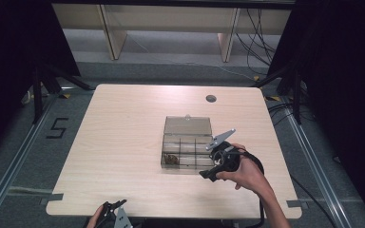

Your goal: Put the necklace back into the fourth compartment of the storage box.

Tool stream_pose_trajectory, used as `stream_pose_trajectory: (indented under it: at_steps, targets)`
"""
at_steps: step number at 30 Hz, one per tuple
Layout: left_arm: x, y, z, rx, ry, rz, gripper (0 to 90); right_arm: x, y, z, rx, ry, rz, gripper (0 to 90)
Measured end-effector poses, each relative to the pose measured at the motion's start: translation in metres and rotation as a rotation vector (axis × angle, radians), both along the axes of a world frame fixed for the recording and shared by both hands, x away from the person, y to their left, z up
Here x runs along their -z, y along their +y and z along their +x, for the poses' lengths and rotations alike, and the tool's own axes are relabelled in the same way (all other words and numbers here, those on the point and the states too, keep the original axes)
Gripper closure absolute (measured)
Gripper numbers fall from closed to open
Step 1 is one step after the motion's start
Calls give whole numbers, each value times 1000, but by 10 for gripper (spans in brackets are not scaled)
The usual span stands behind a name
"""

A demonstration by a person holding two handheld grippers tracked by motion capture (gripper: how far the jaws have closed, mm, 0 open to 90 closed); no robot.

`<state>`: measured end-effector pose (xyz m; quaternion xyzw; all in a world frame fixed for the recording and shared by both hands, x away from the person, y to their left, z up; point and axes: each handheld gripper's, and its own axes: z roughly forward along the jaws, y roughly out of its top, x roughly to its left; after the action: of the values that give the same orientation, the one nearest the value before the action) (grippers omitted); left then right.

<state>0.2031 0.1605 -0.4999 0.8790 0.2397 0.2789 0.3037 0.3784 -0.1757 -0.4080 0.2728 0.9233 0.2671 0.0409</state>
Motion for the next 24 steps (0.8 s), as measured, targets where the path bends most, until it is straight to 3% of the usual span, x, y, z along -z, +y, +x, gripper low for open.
stream_pose_trajectory:
  at_steps: [3,5,6,7,8,9,12,14,15,18,19,24]
  targets:
    - [0,0,0,-3,4,-5,153,1,-2,-3,23,9,-3,260]
    - [0,1,1,-9,-4,4,154,3,-4,-2,1,-6,0,259]
    - [1,1,0,-17,1,-1,153,4,-4,-5,22,12,5,258]
    - [0,1,0,-9,11,4,153,5,-6,-4,-3,-11,9,258]
    - [0,1,0,-11,9,-2,153,5,-6,-7,28,11,6,258]
    - [0,1,0,-11,9,-2,154,6,-7,-6,16,-12,11,258]
    - [1,0,0,-24,-2,-3,154,9,-10,-10,20,-3,19,257]
    - [1,1,1,-14,3,-11,154,11,-11,-10,-11,-8,31,256]
    - [2,0,1,-9,-1,-20,153,12,-11,-13,19,7,27,253]
    - [1,0,0,7,11,-3,154,11,-13,-16,22,-4,24,248]
    - [2,-1,0,0,2,-19,154,11,-13,-16,23,-11,22,247]
    - [2,-2,-1,14,12,-4,154,8,-15,-18,-4,-30,32,245]
